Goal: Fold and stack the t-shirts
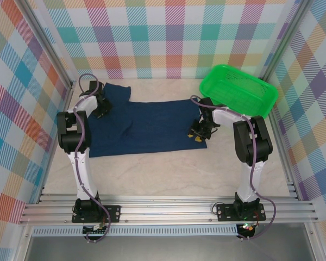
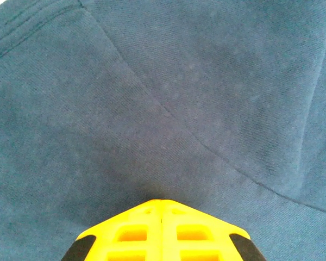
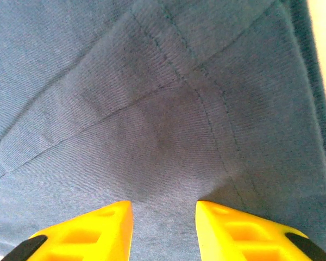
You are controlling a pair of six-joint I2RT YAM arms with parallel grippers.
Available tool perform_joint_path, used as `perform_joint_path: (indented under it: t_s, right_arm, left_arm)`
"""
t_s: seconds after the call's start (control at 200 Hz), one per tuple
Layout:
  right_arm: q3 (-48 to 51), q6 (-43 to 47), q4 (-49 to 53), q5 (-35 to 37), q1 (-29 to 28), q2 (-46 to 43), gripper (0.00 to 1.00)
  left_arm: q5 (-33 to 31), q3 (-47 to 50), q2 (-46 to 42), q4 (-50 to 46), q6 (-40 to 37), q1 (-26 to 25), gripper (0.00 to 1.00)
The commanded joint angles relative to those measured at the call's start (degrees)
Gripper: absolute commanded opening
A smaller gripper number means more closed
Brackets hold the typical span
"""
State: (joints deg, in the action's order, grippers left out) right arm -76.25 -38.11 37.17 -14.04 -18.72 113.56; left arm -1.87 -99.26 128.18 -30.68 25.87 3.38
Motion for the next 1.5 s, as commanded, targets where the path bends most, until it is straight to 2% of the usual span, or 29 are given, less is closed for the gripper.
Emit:
perform_joint_path:
  t_s: [0.0,0.42,0.685,0.78,0.81,0.86,0.895,0.95,0.985,1.05,1.135,1.275,1.38,1.494]
  right_arm:
    - [-0.9,0.9,1.3,-0.2,0.3,1.5,0.36]
    - [-1.2,0.6,2.8,-0.2,0.3,2.7,0.36]
    - [-1.2,0.8,3.1,-0.6,0.3,2.7,0.36]
    - [-1.3,0.9,3.3,-0.5,0.3,2.5,0.36]
    - [-1.3,1.1,3.3,-0.4,0.3,2.3,0.36]
    - [-1.4,1.4,3.4,0.1,0.3,1.7,0.36]
    - [-1.3,1.5,3.2,0.9,0.3,0.7,0.36]
    - [-0.5,1.8,2.1,2.6,0.3,-1.7,0.38]
    - [-0.2,1.9,1.6,3.9,0.4,-3.2,0.39]
    - [-0.2,2.5,1.3,5.8,0.4,-5.3,0.4]
    - [-0.1,2.9,0.1,6.1,0.4,-6.4,0.4]
    - [-1.2,2.6,-0.5,4.3,0.4,-4.1,0.39]
    - [-1.9,1.9,-1.5,2.8,0.4,-1.9,0.38]
    - [-3.8,1.6,-0.9,1.4,0.3,1.3,0.36]
  left_arm:
    - [-3.3,-0.3,-4.2,-2.7,-0.1,-0.7,0.0]
    - [-11.6,-5.3,-3.6,-10.0,1.3,-0.6,0.0]
    - [-8.8,-8.4,-1.1,-9.2,0.3,-0.3,0.0]
    - [-9.5,-10.3,0.5,-10.5,0.7,-0.2,0.0]
    - [-9.8,-10.7,0.7,-11.1,0.8,-0.3,0.09]
    - [-10.6,-11.3,0.7,-12.1,1.1,-0.3,0.38]
    - [-11.3,-11.8,0.3,-12.8,1.1,-0.6,0.53]
    - [-13.2,-11.9,-1.4,-14.4,1.1,-1.2,0.66]
    - [-14.0,-11.6,-2.8,-15.7,1.5,-1.6,0.69]
    - [-14.8,-9.2,-6.6,-18.4,3.8,-1.6,0.68]
    - [-13.6,-0.1,-13.9,-18.9,7.5,-1.5,0.64]
    - [-5.1,15.5,-22.9,-18.5,14.8,-0.6,0.45]
    - [-0.3,22.7,-25.0,-16.0,16.7,-0.4,0.31]
    - [1.7,25.6,-23.4,-14.2,18.3,0.5,0.26]
